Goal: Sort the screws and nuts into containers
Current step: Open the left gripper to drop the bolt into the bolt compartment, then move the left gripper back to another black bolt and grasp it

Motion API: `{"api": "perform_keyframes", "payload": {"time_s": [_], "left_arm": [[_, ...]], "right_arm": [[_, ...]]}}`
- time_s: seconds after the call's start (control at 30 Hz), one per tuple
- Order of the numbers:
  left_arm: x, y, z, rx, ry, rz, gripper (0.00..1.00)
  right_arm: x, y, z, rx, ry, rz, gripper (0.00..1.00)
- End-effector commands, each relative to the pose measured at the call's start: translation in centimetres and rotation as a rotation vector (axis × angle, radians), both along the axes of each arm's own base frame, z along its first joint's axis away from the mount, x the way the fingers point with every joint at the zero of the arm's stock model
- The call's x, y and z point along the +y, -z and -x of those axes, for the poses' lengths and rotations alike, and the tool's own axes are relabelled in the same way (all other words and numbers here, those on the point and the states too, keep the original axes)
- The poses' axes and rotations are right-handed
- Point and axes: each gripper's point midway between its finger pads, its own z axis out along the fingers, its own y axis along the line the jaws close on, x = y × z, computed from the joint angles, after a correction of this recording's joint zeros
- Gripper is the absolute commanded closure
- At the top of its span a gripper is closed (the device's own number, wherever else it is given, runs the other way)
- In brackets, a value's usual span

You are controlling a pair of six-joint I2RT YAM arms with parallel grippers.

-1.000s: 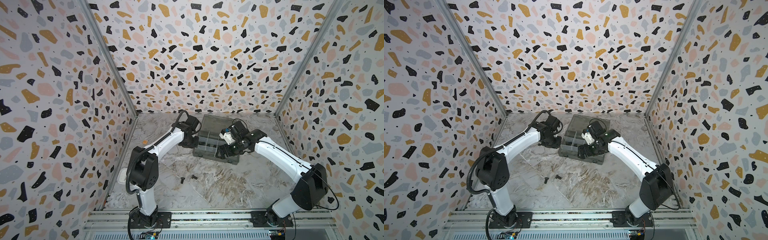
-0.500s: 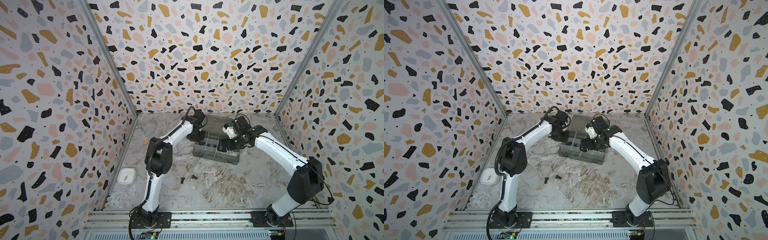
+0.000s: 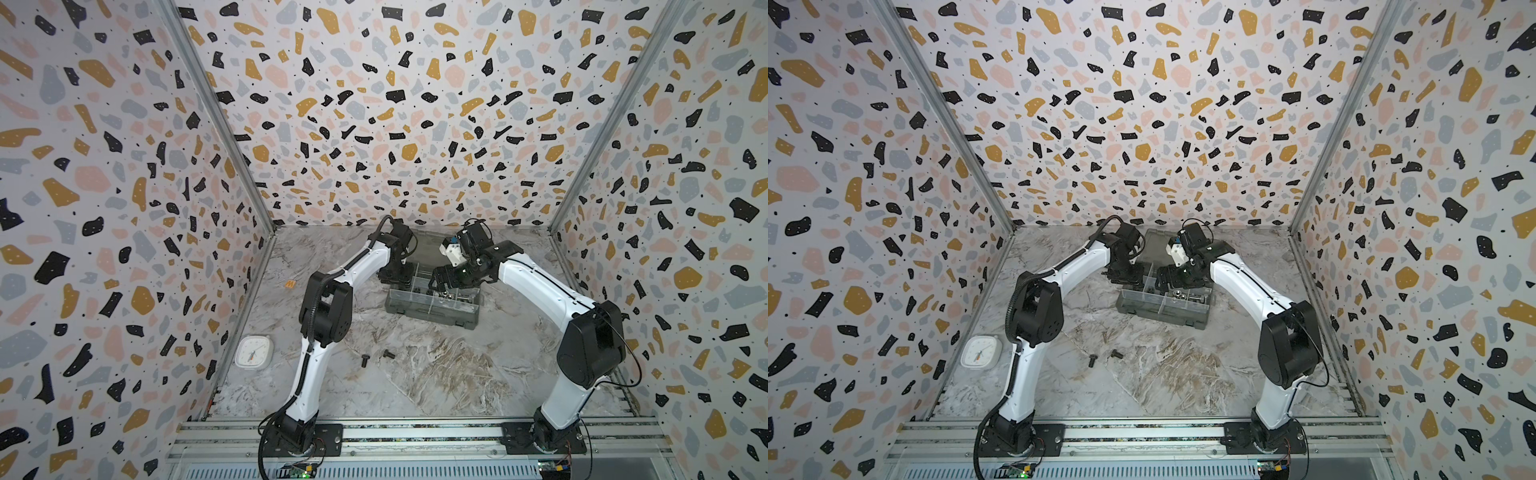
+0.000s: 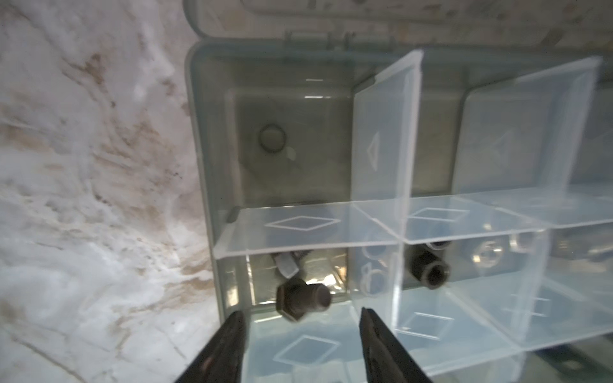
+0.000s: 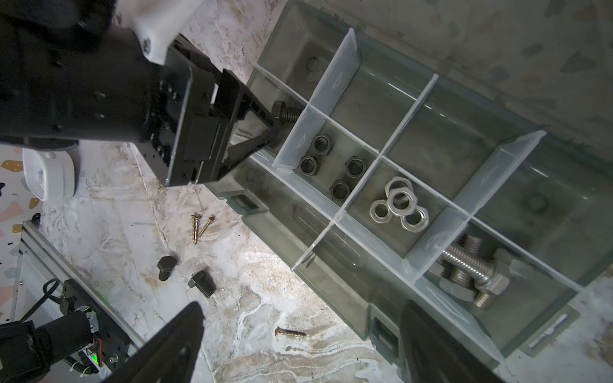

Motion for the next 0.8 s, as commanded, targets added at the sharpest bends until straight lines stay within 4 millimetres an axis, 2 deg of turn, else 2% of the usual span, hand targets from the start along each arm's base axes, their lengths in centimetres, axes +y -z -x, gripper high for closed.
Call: {"api": "perform_keyframes", "payload": {"time_s": [0.0, 0.1, 0.2, 0.3, 0.47, 0.63, 0.77], "left_arm": [[-1.2, -5.5, -0.1, -0.065, 0.025, 0.079, 0.36], [-0.6, -8.7, 0.3, -0.116, 0.013, 0.095, 0.34], [0.9, -9.5, 2.1, -0.123, 0.002, 0.066, 0.34], [3.3, -8.6, 5.0, -0.116, -0.029, 0.035, 0.35], [7.1, -5.8, 11.0, -0.063, -0.066, -0.01, 0.36], [10.6, -2.2, 16.2, -0.011, -0.125, -0.055, 0.38], [11.7, 0.0, 19.4, 0.019, -0.191, -0.015, 0.42]], "right_arm": [[-0.1, -1.6, 0.2, -0.013, -0.014, -0.011, 0.06], [-0.3, -1.6, 0.7, 0.002, -0.014, -0.006, 0.06], [-0.7, -1.7, 1.5, 0.007, -0.015, -0.006, 0.06], [-1.0, -1.6, 2.6, 0.008, -0.016, -0.003, 0.06], [-0.9, -1.1, 5.2, 0.006, -0.027, 0.021, 0.06], [0.6, -0.1, 8.3, 0.029, -0.074, 0.023, 0.06], [2.1, -0.2, 10.3, 0.038, -0.127, 0.015, 0.06]]}}
